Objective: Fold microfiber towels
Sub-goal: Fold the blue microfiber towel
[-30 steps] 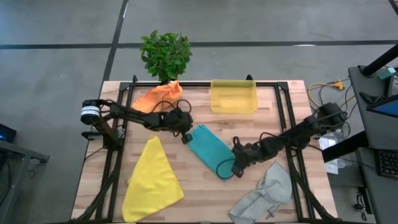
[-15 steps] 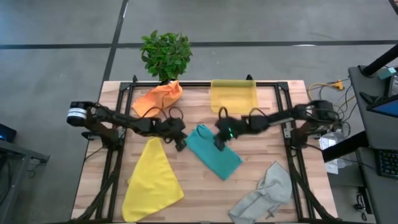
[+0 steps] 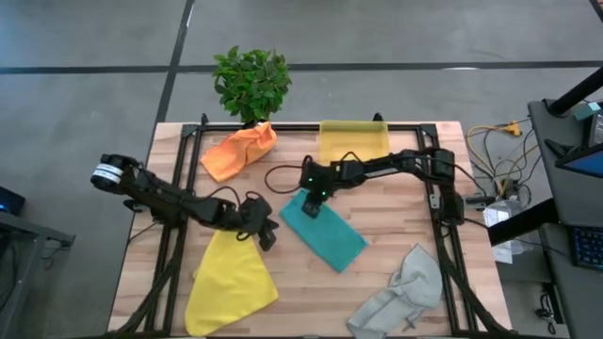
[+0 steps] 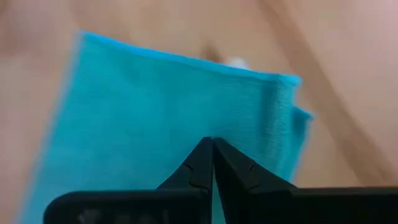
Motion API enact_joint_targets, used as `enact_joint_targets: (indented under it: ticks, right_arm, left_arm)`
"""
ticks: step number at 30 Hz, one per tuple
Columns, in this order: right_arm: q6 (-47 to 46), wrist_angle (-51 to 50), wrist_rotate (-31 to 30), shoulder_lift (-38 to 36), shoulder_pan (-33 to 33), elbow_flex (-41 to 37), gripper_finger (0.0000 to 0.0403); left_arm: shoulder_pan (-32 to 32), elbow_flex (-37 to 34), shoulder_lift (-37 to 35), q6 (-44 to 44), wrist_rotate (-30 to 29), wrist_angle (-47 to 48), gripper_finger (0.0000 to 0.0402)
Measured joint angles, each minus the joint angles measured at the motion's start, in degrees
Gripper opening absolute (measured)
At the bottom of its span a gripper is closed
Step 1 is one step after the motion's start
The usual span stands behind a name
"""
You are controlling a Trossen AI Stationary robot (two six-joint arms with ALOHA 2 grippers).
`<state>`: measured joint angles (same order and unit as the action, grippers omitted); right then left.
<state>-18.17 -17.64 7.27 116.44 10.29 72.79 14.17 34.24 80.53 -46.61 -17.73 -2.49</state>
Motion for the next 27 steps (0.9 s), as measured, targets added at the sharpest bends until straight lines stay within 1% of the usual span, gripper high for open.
enact_joint_targets:
  ticks: [1, 3, 5, 11, 15, 17, 19, 21, 24, 27]
  right_arm:
    - [0.0, -0.7, -2.0, 0.1, 0.0, 0.5, 0.0008]
    - [-0.6, -1.6, -3.4, 0.2, 0.1, 0.8, 0.0008]
    - [-2.2, -3.5, -6.5, 0.1, 0.1, 0.9, 0.0008]
    - [-7.9, -12.4, -15.6, -0.9, 0.1, 0.9, 0.0008]
    - [-8.9, -14.5, -21.0, -3.7, -0.7, -0.1, 0.0008]
    - [-7.5, -13.1, -23.6, -7.5, -1.7, -0.8, 0.0008]
    - [-5.7, -12.1, -23.8, -12.3, -2.9, -2.8, 0.0008]
    - [-6.1, -11.9, -23.7, -16.9, -4.5, -6.5, 0.0008]
    - [-11.3, -12.3, -23.3, -24.7, -7.3, -13.8, 0.0008]
    - [-19.8, -11.5, -23.4, -34.5, -11.6, -21.4, 0.0008]
  left_arm:
    - [0.4, 0.0, 0.0, -0.7, -0.7, -0.1, 0.0]
    - [0.9, -0.1, 0.0, -1.1, -1.2, -0.1, 0.0]
    - [1.2, -0.1, 0.0, -1.1, -1.2, -0.3, 0.0]
    - [1.2, -0.1, 0.0, -1.1, -1.5, -0.3, 0.0]
    - [1.2, -0.1, 0.0, 0.6, -2.2, -1.4, 0.0]
    - [1.2, -0.1, 0.0, 3.8, -2.2, -3.6, 0.0]
    - [1.2, -0.1, 0.7, 7.8, -2.3, -7.5, 0.0]
    - [1.0, -0.1, 2.0, 11.1, -2.0, -12.9, 0.0]
    - [-0.4, 1.6, 6.9, 12.5, 3.1, -21.1, 0.0]
    - [-1.3, 6.2, 14.1, 14.3, 8.1, -23.7, 0.0]
